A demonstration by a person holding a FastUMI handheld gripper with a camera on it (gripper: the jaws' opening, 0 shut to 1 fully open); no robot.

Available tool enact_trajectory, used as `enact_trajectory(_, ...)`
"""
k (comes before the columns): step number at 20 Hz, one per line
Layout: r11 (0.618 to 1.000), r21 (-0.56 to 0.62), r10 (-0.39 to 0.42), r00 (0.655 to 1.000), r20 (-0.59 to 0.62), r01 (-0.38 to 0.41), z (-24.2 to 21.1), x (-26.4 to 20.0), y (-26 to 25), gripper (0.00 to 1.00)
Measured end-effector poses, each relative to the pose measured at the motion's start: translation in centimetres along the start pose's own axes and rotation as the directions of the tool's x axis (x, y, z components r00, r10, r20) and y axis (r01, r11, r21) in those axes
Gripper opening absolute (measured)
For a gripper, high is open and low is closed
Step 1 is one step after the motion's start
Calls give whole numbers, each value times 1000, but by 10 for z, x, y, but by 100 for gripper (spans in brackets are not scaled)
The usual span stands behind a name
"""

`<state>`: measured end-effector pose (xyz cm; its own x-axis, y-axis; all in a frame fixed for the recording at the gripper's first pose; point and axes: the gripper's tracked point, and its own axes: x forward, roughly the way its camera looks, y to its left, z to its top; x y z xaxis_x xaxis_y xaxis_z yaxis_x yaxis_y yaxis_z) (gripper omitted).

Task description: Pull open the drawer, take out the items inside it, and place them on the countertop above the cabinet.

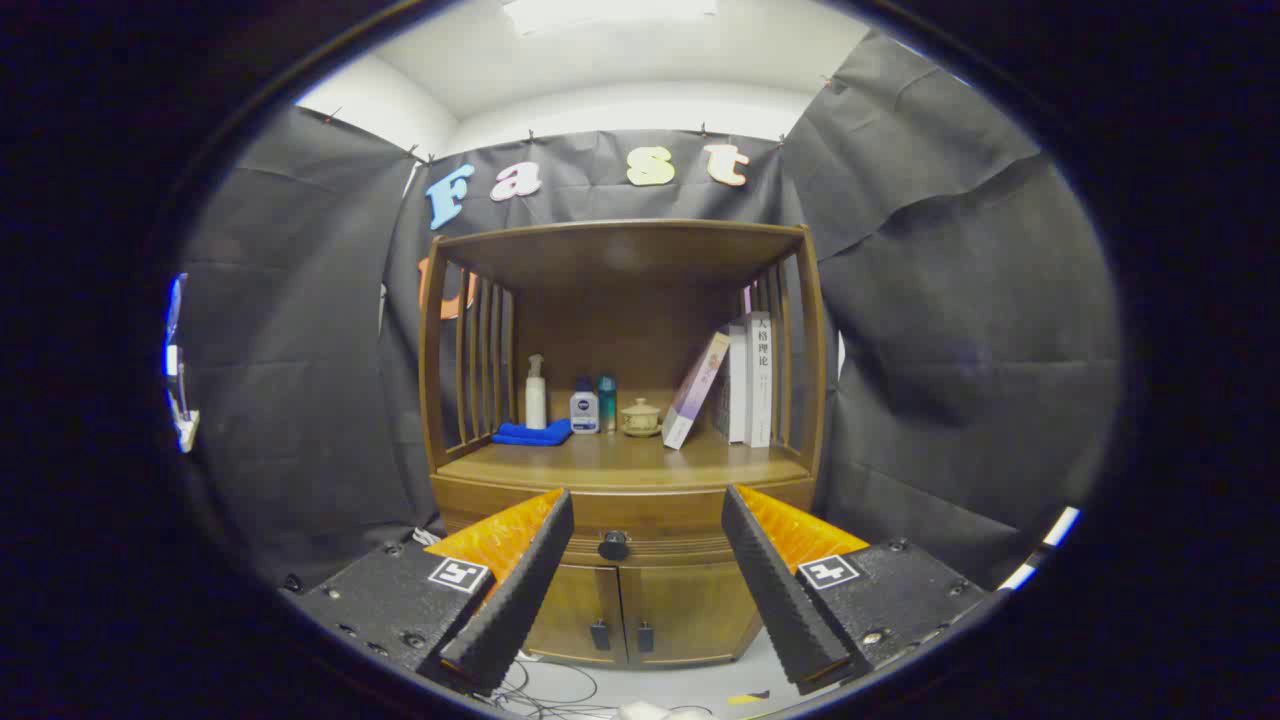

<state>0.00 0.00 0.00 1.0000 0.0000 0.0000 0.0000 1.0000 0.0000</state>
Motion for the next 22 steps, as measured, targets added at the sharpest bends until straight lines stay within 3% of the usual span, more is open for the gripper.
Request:
enact_trajectory(13,1000,-14,9,1000,4,-9,-2,15,5,98)
enact_trajectory(22,998,-54,43,998,-42,-45,-66,93,24,98)
